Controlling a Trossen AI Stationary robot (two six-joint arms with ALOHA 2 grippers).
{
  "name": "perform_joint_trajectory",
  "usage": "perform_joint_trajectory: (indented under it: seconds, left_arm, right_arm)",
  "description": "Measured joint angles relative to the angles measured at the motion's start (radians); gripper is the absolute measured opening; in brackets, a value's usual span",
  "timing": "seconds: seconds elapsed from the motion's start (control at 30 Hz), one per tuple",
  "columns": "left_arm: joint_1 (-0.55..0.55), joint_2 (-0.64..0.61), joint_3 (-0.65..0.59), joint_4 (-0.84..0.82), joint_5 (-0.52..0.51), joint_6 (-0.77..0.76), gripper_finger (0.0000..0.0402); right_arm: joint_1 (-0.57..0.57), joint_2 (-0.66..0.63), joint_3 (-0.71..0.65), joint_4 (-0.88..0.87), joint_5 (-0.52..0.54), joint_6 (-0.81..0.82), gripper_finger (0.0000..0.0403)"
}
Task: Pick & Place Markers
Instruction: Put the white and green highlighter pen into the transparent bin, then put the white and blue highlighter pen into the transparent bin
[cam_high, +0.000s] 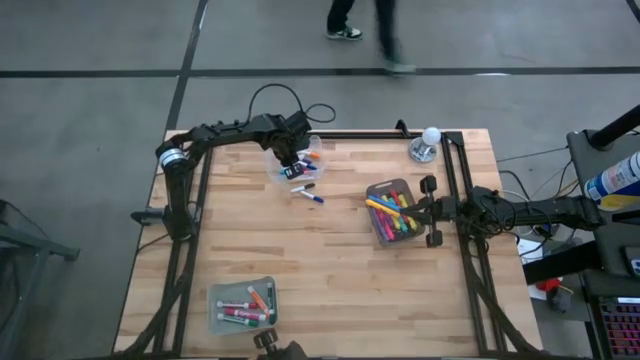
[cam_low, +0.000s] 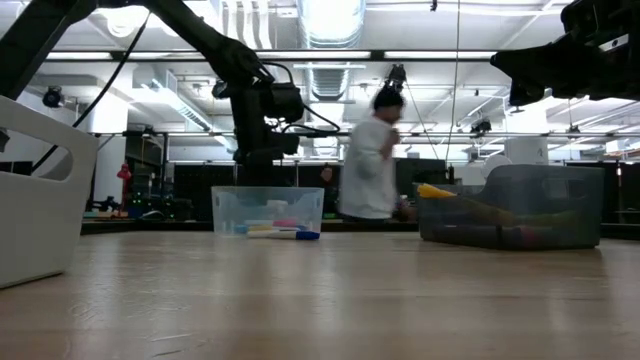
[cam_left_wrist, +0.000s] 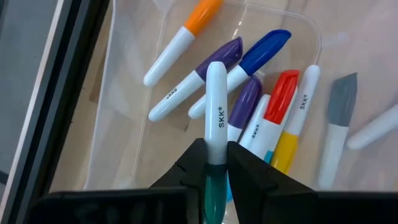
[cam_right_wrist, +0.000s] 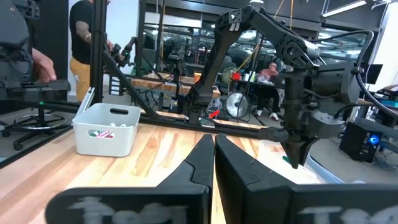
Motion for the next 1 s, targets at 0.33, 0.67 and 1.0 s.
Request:
perform_joint_trajectory:
  seconds: [0.33,0.67,1.0]
  left_arm:
    - [0.0,0.0,0.0,-0.002,-0.011,-0.001,0.0117]
    - [-0.012,-0.004,0.052,-0.041,-0.085,0.094,0.0122]
    - [-0.1,-0.054,0.127,-0.126,-0.105,0.133,0.0122]
  right_arm:
    - [0.0,0.0,0.0,0.0,0.0,0.0,0.0008]
    - [0.0,0.0,0.0,0.0,0.0,-0.002,0.0008]
    - [0.0,0.0,0.0,0.0,0.0,0.0,0.0008]
